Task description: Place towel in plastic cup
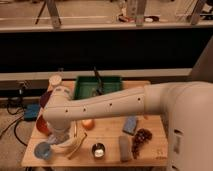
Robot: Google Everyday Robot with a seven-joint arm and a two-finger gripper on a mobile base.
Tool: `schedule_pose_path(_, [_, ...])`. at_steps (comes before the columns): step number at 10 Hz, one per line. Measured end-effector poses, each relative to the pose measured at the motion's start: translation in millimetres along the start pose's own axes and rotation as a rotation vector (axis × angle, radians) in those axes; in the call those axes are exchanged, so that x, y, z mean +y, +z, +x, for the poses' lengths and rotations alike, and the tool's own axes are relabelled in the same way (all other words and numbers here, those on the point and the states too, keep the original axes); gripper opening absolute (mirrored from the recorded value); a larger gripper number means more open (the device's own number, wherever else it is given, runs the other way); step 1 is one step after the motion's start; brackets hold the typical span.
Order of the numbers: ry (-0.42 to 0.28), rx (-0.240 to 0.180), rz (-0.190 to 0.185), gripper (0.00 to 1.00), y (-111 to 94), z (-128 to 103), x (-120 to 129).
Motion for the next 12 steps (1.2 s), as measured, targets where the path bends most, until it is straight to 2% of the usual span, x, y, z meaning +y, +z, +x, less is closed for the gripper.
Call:
schedule_pose_path(4, [-0.018,-0.009,0.011,0.03,-8,-9,-7])
schedule_pose_path(12, [-0.069,-0.038,0.014,0.03,-10,-28,-17])
